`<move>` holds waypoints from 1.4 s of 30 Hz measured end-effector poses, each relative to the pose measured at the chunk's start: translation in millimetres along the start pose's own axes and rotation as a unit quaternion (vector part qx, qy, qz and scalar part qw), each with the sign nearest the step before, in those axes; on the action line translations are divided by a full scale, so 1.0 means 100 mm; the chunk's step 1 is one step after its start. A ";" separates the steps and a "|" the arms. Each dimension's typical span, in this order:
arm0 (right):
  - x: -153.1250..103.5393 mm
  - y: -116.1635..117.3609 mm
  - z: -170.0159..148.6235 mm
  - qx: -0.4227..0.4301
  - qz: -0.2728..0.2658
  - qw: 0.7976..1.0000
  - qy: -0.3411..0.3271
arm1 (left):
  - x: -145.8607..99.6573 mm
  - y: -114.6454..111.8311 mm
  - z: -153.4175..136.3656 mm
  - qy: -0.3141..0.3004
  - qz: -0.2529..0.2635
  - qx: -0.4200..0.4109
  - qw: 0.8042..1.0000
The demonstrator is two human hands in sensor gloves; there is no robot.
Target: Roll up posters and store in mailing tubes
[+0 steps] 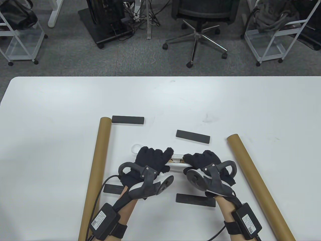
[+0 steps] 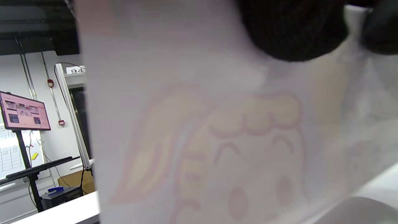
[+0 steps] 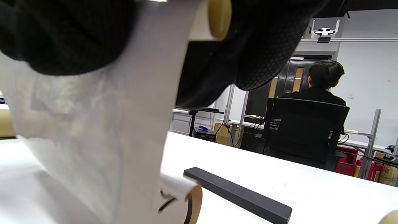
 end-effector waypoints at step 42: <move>0.02 0.02 0.02 0.010 0.029 1.000 0.007 | 0.02 -0.09 0.02 -0.004 -0.044 -0.002 0.999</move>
Point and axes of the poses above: the tracker on the back of each hand, its own z axis roughly to the thumb side, its own x axis roughly from the wrist to the fingertips, y = z × x, the point moved 3 cm from there along x, roughly from the wrist to the fingertips, and after that the axes turned 1 degree about -x, right-handed, at the moved point
